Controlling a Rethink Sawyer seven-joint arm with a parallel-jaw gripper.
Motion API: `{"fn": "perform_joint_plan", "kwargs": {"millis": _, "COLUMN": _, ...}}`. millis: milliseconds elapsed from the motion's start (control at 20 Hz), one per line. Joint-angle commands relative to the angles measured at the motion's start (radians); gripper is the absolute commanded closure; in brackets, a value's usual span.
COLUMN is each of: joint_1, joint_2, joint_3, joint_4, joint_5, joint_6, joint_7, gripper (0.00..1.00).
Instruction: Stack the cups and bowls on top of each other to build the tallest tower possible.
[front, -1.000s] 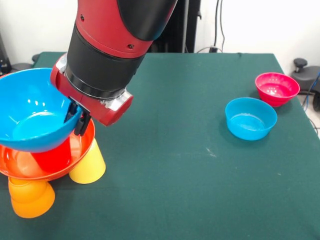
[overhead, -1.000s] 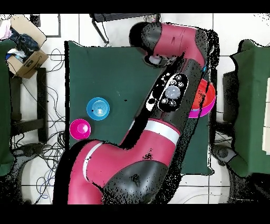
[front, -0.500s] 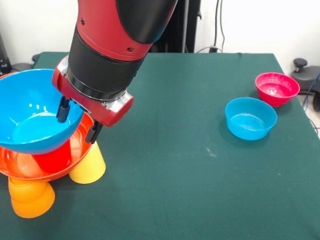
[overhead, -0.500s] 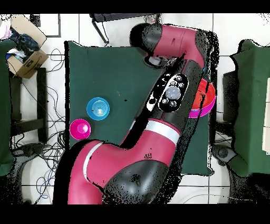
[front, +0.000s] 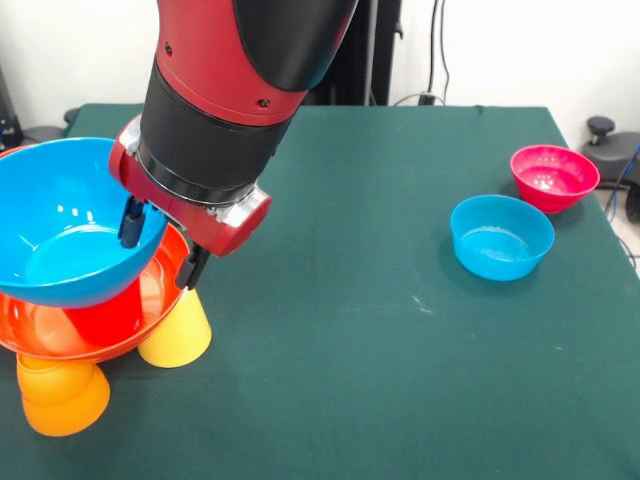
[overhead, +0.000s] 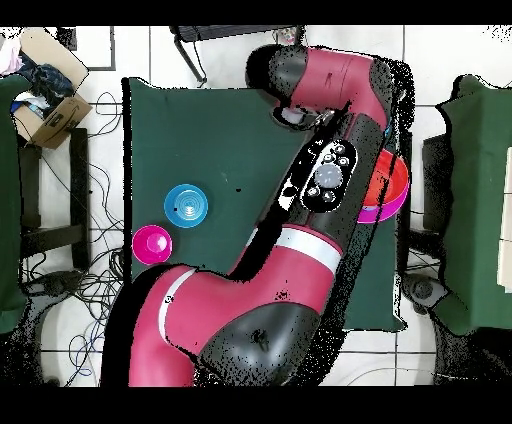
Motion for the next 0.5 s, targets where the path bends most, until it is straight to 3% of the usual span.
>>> {"fn": "perform_joint_plan", "kwargs": {"millis": 50, "joint_1": 0.0, "joint_2": 0.027, "joint_3": 0.108, "joint_4": 0.066, "joint_5": -0.053, "joint_6": -0.007, "joint_7": -0.018, "gripper": 0.0}}
{"fn": "perform_joint_plan", "kwargs": {"millis": 500, "joint_1": 0.021, "joint_2": -0.01, "joint_3": 0.067, "joint_4": 0.061, "joint_5": -0.071, "joint_6": 0.071, "joint_7": -0.03, "gripper": 0.0}}
